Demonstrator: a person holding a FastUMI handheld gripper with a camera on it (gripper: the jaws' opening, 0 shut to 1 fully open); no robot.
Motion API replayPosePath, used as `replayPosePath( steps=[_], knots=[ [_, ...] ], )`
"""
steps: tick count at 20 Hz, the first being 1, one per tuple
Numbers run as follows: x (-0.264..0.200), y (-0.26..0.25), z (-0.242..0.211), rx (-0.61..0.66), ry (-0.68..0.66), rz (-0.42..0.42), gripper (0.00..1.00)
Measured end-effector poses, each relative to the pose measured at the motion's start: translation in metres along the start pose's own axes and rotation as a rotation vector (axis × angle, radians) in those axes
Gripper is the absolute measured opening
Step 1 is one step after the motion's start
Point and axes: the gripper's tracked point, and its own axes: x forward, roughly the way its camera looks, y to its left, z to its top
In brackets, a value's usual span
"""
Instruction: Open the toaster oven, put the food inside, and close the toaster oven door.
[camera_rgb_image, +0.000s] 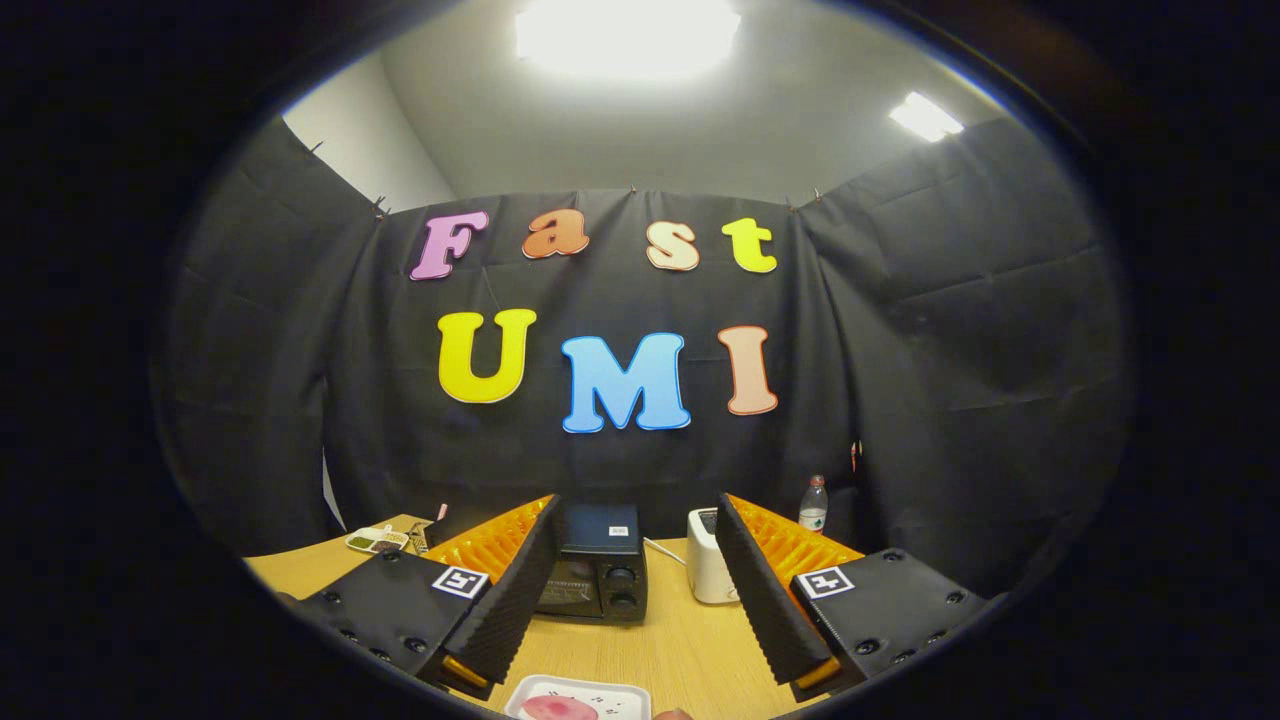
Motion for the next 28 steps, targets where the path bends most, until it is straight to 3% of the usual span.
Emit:
replayPosePath(
  steps=[14,28],
  knots=[
    [0.081,0.090,-0.011,0.037,0.019,0.129,0.96],
    [0.163,0.146,-0.089,0.044,0.166,0.176,0.96]
  ],
)
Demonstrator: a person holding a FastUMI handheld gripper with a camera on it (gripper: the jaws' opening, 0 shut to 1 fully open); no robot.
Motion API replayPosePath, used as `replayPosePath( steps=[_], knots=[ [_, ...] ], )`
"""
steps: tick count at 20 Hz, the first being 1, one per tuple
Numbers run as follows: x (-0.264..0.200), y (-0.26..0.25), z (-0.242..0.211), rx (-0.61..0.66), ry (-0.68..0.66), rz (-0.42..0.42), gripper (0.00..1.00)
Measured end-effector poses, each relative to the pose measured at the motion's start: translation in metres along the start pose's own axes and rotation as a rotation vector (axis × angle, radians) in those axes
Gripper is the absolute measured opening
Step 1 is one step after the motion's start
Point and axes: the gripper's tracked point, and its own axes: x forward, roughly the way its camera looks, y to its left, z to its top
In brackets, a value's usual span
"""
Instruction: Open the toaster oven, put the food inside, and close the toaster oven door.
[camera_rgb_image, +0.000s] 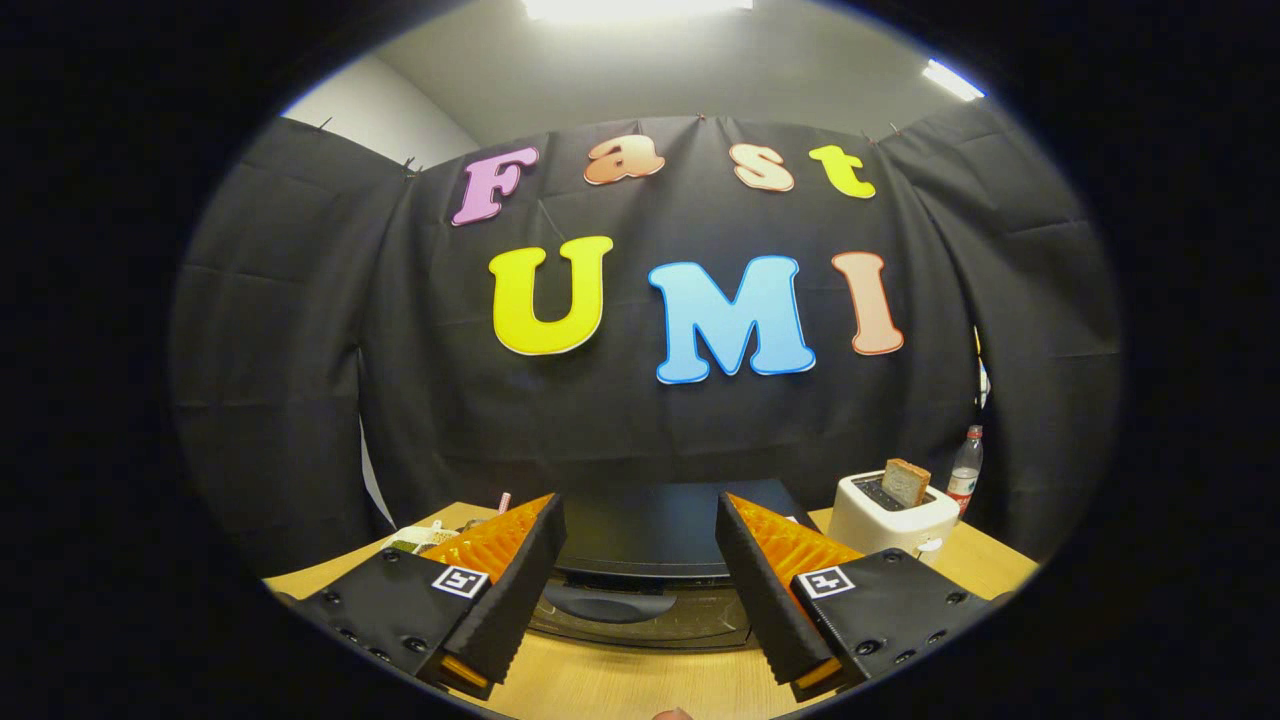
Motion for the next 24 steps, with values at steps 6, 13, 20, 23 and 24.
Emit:
replayPosePath(
  steps=[6,13,20,23,24],
  knots=[
    [0.032,0.011,-0.032,0.005,0.073,0.004,0.97],
    [0.055,0.022,-0.072,-0.017,0.163,-0.013,0.97],
    [0.059,0.023,-0.088,-0.078,0.174,-0.051,0.97],
    [0.054,0.026,-0.100,-0.087,0.199,-0.051,0.97],
    [0.051,0.026,-0.104,-0.080,0.206,-0.052,0.97]
  ],
)
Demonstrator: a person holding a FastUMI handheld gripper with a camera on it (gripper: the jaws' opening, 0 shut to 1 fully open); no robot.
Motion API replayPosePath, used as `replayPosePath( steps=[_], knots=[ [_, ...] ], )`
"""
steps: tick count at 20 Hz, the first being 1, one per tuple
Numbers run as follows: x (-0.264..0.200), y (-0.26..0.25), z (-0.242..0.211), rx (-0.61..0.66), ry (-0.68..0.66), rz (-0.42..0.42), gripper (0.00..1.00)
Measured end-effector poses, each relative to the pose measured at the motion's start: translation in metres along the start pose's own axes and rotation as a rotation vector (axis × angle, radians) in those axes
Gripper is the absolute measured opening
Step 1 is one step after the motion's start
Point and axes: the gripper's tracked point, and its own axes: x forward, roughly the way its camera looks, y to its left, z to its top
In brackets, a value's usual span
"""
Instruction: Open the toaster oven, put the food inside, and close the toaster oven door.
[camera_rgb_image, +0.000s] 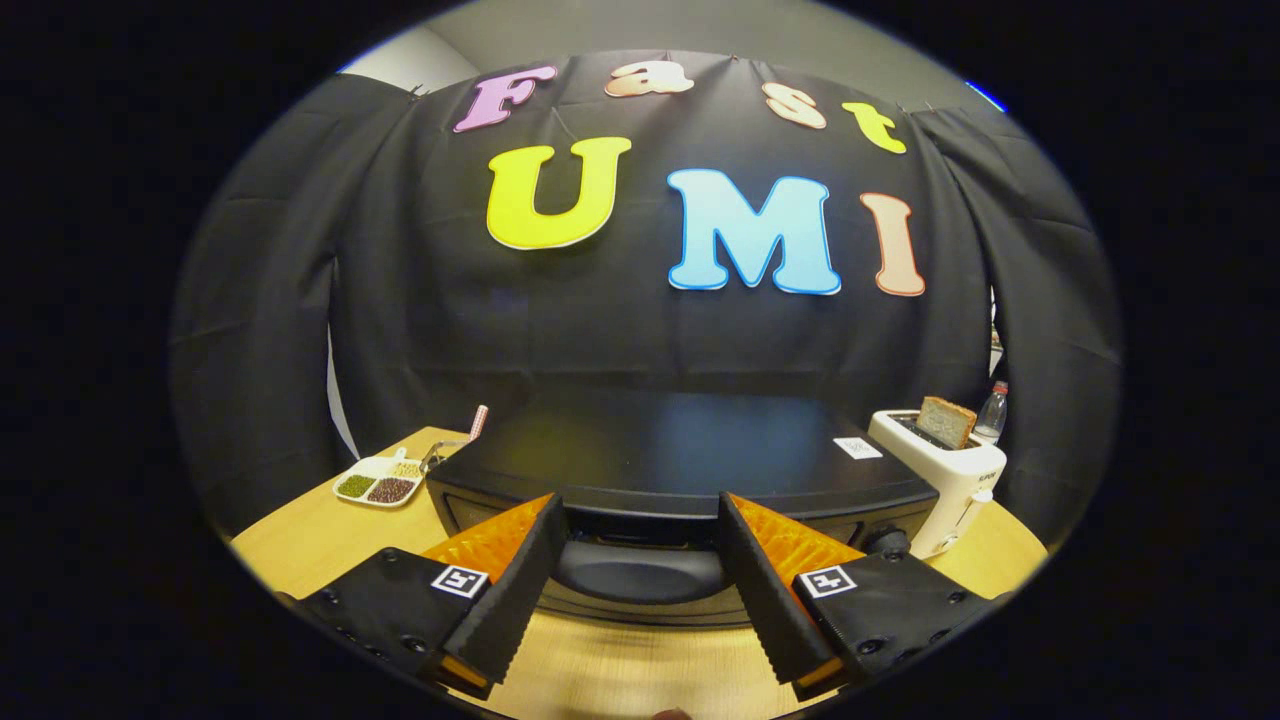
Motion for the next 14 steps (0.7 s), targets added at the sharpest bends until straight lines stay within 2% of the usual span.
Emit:
replayPosePath(
  steps=[9,14],
  knots=[
    [-0.004,0.001,0.000,0.029,-0.018,-0.024,0.99],
    [-0.025,0.004,-0.012,0.022,-0.026,-0.024,1.00]
  ],
)
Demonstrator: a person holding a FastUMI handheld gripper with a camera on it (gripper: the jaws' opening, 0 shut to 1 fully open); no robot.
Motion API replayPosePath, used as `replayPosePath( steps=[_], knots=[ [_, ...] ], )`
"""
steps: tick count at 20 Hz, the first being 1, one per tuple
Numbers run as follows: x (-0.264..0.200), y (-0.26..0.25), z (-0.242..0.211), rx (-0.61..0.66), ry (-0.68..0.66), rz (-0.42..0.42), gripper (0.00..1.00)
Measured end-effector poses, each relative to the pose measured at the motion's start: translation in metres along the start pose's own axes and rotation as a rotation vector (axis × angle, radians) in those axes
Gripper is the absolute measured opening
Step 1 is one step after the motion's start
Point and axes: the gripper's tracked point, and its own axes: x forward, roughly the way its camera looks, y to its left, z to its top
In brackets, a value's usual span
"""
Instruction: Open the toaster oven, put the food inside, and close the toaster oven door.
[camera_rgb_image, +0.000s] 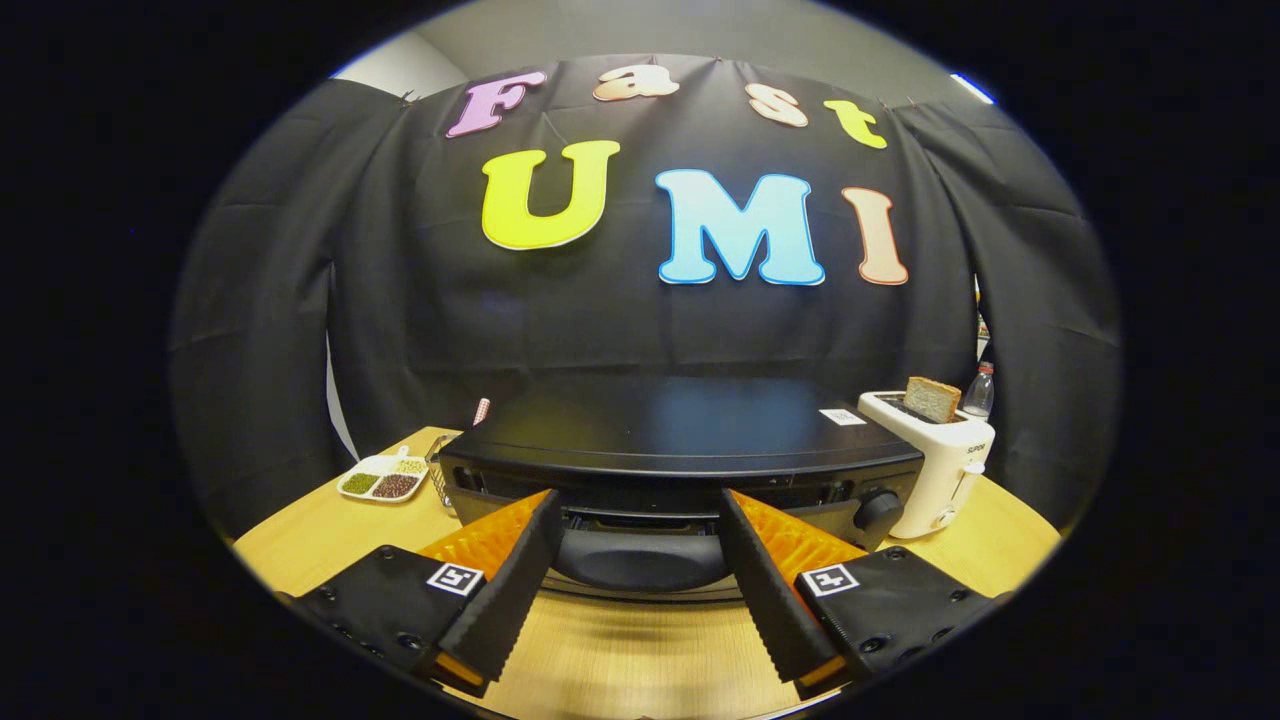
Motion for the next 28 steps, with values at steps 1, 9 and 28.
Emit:
replayPosePath(
  steps=[1,9,28],
  knots=[
    [-0.004,0.000,-0.003,0.001,0.005,0.001,1.00],
    [-0.035,0.004,-0.032,0.000,0.049,0.001,0.99],
    [-0.093,0.011,-0.101,0.037,0.279,0.021,1.00]
  ],
)
